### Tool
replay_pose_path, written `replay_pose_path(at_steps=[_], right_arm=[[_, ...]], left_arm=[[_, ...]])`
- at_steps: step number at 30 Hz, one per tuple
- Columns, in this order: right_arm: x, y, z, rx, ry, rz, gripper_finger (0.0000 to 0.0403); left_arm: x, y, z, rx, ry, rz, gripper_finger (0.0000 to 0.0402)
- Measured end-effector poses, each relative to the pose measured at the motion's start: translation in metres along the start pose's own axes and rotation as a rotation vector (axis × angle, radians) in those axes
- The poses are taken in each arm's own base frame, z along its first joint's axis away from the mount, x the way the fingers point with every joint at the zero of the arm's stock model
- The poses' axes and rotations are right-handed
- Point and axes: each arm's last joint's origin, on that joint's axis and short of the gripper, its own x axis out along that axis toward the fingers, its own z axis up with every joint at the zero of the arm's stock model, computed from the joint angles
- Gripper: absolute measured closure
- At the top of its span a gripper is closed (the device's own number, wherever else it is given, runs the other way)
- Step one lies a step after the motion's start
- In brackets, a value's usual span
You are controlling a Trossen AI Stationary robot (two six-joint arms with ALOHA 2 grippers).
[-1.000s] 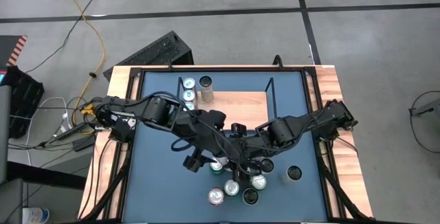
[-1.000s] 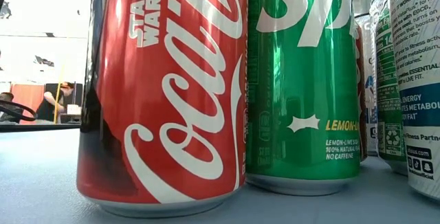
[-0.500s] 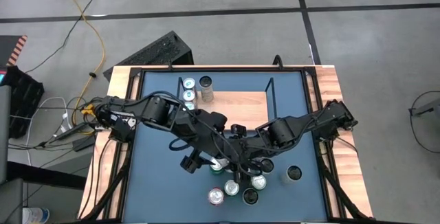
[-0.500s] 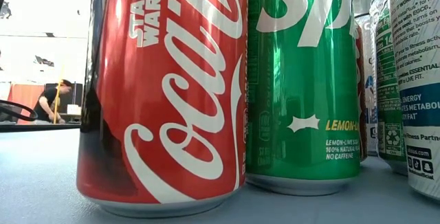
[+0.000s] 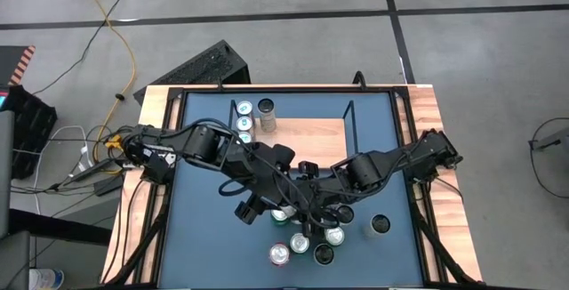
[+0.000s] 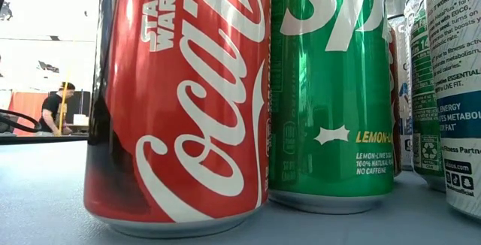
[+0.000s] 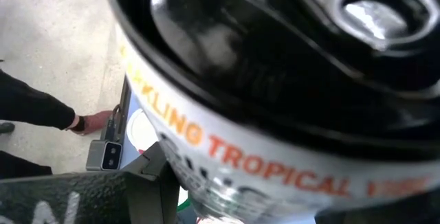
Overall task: Place canned beverage on shelf
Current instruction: Put the bottom white and orange soda can on the shelf aligned with the other white and orange soda can
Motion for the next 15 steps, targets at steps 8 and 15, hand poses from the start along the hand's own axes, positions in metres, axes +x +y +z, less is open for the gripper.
replay_pose_path(at_steps=[8,15], right_arm=[[0.0001,0.0001,0.0002,0.000,-0.002,0.000,0.0171],[0.0002,0.0001,0.0002,0.000,-0.002,0.001,0.0137]], left_arm=[[-0.0002,-0.0006,-0.0020,0.022,0.021,-0.007,0.0152],[-0.0016,-0.0026,-0.0083,0.024,0.086,-0.023,0.0154]])
